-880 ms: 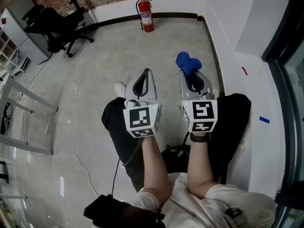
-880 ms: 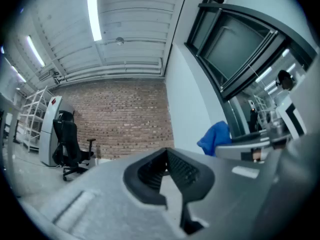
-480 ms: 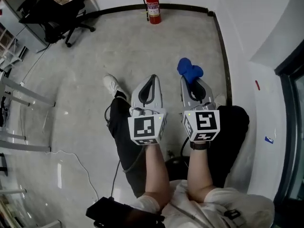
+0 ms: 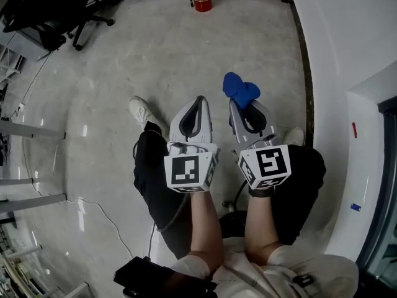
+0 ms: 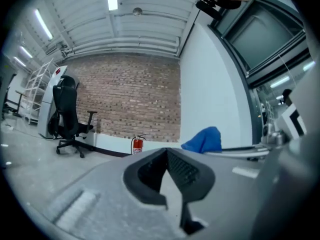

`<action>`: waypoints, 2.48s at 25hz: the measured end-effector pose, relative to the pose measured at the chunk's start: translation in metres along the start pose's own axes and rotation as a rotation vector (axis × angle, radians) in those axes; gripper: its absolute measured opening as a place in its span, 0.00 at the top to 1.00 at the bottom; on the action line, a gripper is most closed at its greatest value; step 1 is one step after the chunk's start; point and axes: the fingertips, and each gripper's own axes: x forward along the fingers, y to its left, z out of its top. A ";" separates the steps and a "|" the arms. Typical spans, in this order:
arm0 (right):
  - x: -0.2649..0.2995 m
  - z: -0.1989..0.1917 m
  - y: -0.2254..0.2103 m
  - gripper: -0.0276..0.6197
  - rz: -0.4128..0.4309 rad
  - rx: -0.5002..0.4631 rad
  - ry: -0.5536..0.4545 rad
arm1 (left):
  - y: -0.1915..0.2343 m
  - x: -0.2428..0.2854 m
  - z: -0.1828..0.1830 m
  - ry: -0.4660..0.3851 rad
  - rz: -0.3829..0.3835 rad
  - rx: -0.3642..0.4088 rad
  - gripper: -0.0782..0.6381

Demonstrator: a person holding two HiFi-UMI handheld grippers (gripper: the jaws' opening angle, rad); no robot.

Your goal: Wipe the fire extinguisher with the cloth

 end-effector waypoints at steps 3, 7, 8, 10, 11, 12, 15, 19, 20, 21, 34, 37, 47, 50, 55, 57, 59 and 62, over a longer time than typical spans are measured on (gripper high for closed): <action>0.020 -0.006 -0.018 0.85 -0.009 -0.007 0.024 | 0.012 0.021 -0.008 0.004 0.010 -0.005 0.89; 0.044 -0.003 -0.033 0.85 0.003 -0.019 0.035 | 0.022 0.047 -0.009 0.011 0.023 0.012 0.89; 0.050 0.001 -0.037 0.85 0.003 -0.012 0.028 | 0.021 0.055 -0.006 0.010 0.016 0.011 0.89; 0.065 0.010 -0.047 0.85 0.001 -0.001 0.014 | 0.021 0.074 -0.002 0.003 0.008 0.011 0.89; 0.072 0.011 -0.051 0.85 0.003 -0.002 0.014 | 0.022 0.083 -0.002 0.002 0.009 0.012 0.89; 0.081 0.011 -0.056 0.85 0.007 -0.010 0.019 | 0.024 0.093 -0.002 0.003 0.012 0.012 0.89; 0.107 0.015 -0.073 0.85 0.009 -0.040 0.026 | 0.036 0.122 0.002 -0.006 0.023 0.003 0.89; 0.145 0.040 -0.093 0.85 0.019 -0.025 -0.017 | 0.055 0.157 0.024 -0.041 0.042 0.005 0.89; 0.156 0.044 -0.093 0.85 0.029 -0.026 -0.025 | 0.061 0.166 0.027 -0.044 0.046 0.010 0.89; 0.167 0.047 -0.092 0.85 0.038 -0.029 -0.029 | 0.067 0.175 0.029 -0.044 0.048 0.014 0.89; 0.318 0.084 -0.126 0.85 -0.054 -0.052 -0.081 | 0.149 0.325 0.069 -0.070 -0.096 0.063 0.89; 0.368 0.099 -0.137 0.85 -0.078 -0.052 -0.120 | 0.178 0.370 0.078 -0.091 -0.132 0.073 0.89; 0.552 0.090 -0.209 0.85 -0.212 0.020 -0.123 | 0.297 0.533 0.063 -0.069 -0.240 0.034 0.89; 0.608 0.080 -0.222 0.85 -0.245 -0.007 -0.092 | 0.330 0.583 0.051 -0.052 -0.288 0.030 0.89; 0.673 0.086 -0.239 0.85 -0.274 0.032 -0.117 | 0.371 0.655 0.048 -0.038 -0.354 0.017 0.89; 0.688 0.081 -0.243 0.85 -0.282 0.055 -0.112 | 0.380 0.678 0.037 -0.023 -0.381 -0.025 0.89; 0.698 0.075 -0.255 0.85 -0.317 0.052 -0.105 | 0.379 0.701 0.024 -0.015 -0.423 -0.054 0.89; 0.719 0.058 -0.277 0.85 -0.367 0.033 -0.061 | 0.382 0.733 0.010 0.002 -0.454 -0.047 0.89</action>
